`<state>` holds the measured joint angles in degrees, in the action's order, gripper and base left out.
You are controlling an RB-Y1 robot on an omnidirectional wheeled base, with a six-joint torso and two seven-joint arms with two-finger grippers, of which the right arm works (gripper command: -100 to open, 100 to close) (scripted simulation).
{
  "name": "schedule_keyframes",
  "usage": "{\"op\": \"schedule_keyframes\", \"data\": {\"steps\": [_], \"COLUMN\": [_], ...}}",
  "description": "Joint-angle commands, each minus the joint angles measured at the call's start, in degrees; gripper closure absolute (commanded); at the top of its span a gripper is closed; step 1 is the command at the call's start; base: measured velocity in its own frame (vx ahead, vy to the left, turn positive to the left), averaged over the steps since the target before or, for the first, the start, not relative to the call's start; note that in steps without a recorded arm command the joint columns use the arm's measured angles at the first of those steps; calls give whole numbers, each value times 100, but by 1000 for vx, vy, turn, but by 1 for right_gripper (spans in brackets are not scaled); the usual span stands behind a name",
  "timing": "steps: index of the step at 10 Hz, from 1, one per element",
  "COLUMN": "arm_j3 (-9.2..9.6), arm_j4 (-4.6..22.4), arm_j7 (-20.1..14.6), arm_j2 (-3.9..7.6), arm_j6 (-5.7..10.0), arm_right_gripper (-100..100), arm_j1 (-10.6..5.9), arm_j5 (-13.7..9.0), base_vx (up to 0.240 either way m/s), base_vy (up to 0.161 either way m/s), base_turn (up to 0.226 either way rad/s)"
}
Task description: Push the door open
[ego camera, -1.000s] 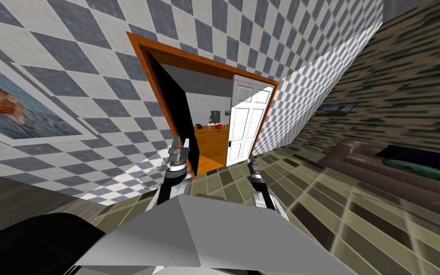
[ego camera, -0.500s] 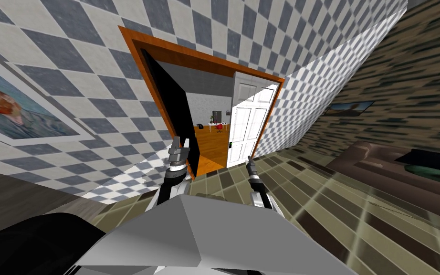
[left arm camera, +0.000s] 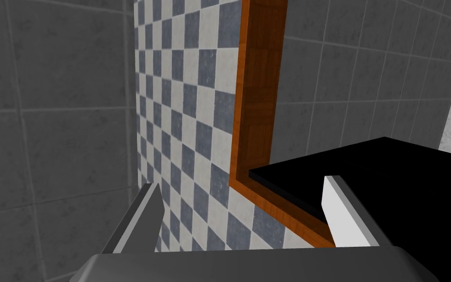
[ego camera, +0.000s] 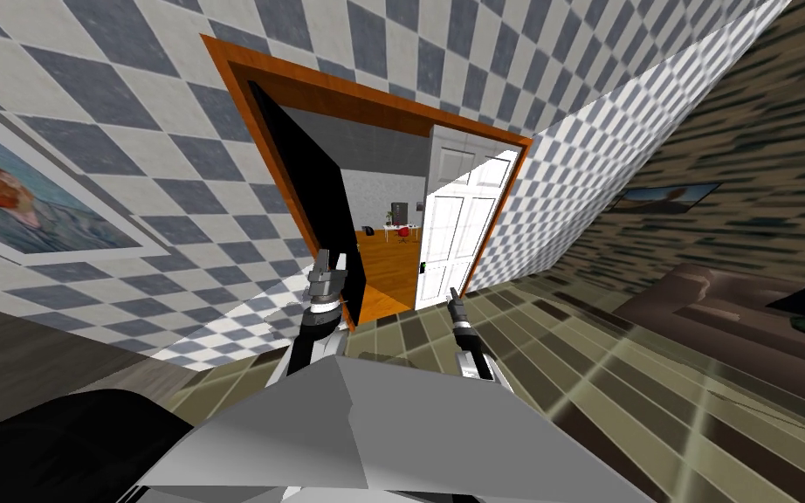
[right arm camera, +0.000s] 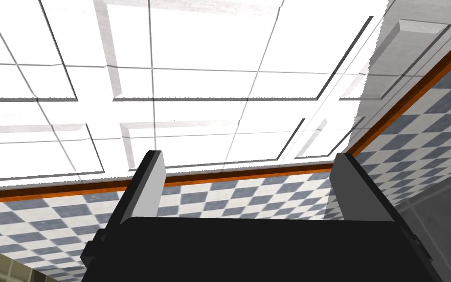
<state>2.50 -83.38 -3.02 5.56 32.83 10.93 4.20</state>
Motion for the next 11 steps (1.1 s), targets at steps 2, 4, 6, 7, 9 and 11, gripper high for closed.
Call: {"op": "schedule_keyframes", "data": {"steps": [2, 4, 6, 7, 9, 11], "arm_j3": [22, 45, 67, 78, 101, 132], "arm_j4": [397, 654, 905, 1030, 1281, 1640], "arm_j7": [1, -1, -4, -5, -7, -11], "arm_j2": [-9, -18, -34, -42, -58, -93], "arm_j6": [107, 173, 239, 271, 336, 430], "arm_right_gripper": [-100, -100, -100, -100, -100, -100], "arm_j1": [-165, -261, -356, -404, -498, -634], "arm_j5": [7, 13, 20, 23, 29, 38], "base_vx": [92, 97, 91, 87, 90, 97], "base_vy": [-45, -41, -53, -35, -54, -56], "base_turn": [54, 53, 52, 62, 57, 65]}}
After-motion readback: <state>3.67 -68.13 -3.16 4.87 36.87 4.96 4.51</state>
